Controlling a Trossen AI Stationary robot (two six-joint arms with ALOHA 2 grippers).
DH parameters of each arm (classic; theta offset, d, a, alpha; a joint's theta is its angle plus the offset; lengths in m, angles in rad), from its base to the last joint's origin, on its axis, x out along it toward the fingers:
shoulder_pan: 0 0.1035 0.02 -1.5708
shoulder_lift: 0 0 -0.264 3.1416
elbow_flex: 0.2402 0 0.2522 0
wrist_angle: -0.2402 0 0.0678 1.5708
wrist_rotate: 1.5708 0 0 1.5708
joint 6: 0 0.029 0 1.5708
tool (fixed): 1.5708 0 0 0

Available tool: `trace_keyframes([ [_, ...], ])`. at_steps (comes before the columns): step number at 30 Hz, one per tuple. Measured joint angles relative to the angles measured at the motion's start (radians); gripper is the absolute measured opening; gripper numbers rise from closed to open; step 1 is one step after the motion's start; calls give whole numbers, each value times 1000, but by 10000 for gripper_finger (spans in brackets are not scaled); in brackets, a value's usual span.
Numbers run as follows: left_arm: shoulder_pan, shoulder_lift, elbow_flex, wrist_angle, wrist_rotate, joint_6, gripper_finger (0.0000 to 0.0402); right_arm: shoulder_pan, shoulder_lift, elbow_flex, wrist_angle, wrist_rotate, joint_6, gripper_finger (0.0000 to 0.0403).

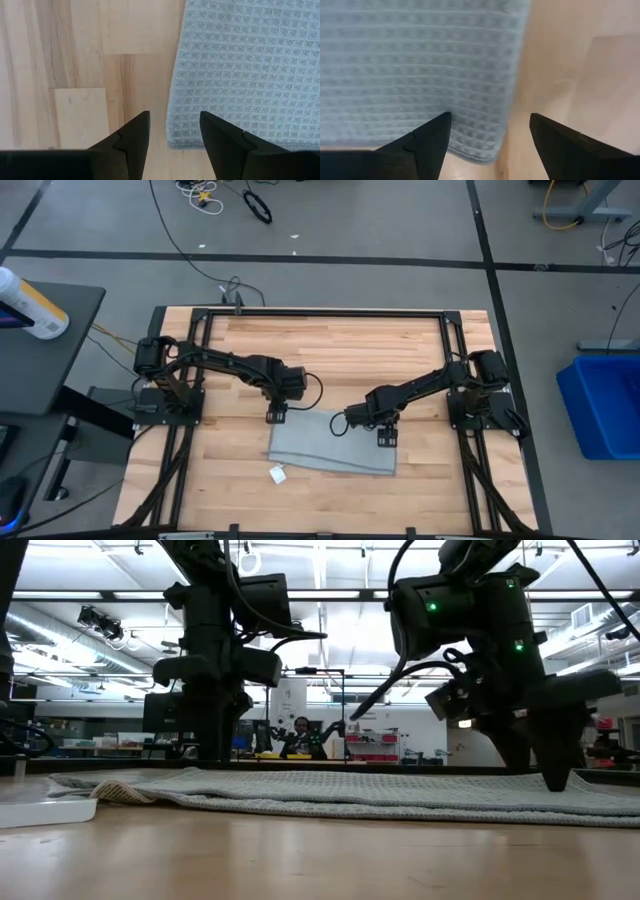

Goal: Fold microfiber towels
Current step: Fold the gray towel

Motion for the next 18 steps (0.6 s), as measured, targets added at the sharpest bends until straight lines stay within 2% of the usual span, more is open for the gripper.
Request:
trace_keyframes([
  [7,-1,0,-1,-2,1,-2,184,7,0,0,-40,70,48,272],
  [18,-1,-5,-123,79,49,-30,184,5,0,0,-40,40,20,282],
])
